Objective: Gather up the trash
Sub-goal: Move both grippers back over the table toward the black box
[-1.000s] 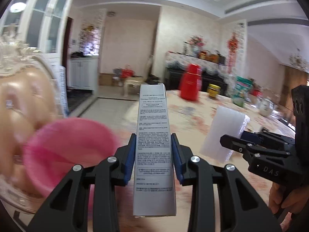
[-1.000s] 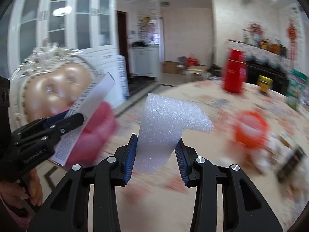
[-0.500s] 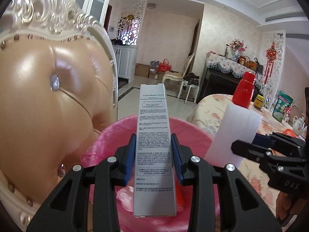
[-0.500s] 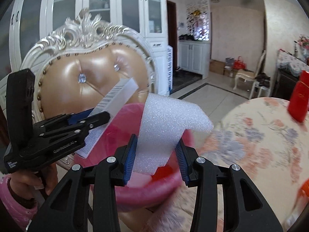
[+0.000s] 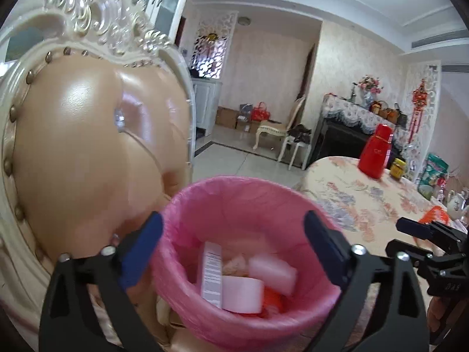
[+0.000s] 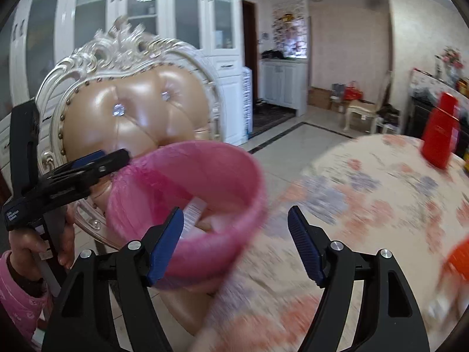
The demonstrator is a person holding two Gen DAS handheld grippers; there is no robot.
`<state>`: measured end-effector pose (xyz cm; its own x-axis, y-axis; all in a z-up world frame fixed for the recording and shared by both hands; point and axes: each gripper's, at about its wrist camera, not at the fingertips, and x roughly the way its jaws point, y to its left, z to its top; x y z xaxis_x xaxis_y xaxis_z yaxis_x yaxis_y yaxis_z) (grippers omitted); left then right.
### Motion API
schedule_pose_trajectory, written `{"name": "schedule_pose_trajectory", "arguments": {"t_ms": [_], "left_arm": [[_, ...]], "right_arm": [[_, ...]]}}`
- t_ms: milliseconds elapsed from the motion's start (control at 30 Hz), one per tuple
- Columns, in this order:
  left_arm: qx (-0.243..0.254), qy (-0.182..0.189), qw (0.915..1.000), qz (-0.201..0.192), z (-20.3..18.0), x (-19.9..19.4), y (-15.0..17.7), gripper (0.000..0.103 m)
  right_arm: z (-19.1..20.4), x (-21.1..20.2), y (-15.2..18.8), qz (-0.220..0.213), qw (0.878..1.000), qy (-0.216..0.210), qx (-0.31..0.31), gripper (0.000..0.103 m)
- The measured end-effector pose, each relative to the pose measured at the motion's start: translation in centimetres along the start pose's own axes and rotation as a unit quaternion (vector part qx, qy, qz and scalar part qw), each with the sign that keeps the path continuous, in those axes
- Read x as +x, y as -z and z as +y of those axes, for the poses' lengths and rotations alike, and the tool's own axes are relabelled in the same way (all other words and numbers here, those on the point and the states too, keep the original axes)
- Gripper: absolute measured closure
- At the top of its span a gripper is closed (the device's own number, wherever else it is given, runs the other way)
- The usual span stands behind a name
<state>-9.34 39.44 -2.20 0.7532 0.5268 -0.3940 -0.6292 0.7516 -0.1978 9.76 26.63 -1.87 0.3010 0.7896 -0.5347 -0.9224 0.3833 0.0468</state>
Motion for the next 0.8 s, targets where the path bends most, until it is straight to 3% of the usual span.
{"name": "schedule_pose_trajectory", "arguments": {"t_ms": [167,300,400,600,800], "left_arm": [[0.062,0.044,0.9971,0.001,-6.1,-0.8,1.2,0.005],[0.131,0.087,0.9875,0.001,-12.3,-1.2,2.6,0.005],[0.156,0.130,0.9791,0.009,-17.1,-1.4,3.9,0.005],[0.169,0.213,0.9616,0.033,-25.3,-1.9,5.9,0.005],[0.188,0.265,0.9443,0.050,-34.6,-1.5,7.2,0.005]], "right_arm": [[-3.8,-5.0,3.0,-0.015,0.997,0.060,0.036,0.025],[-7.5,-8.8,5.6,-0.019,0.991,0.113,0.074,0.024],[-10.2,-11.4,7.4,-0.019,0.983,0.149,0.102,0.024],[-15.0,-16.8,10.9,-0.028,0.963,0.217,0.158,0.021],[-20.9,-22.2,14.6,-0.025,0.930,0.293,0.222,0.021]]}}
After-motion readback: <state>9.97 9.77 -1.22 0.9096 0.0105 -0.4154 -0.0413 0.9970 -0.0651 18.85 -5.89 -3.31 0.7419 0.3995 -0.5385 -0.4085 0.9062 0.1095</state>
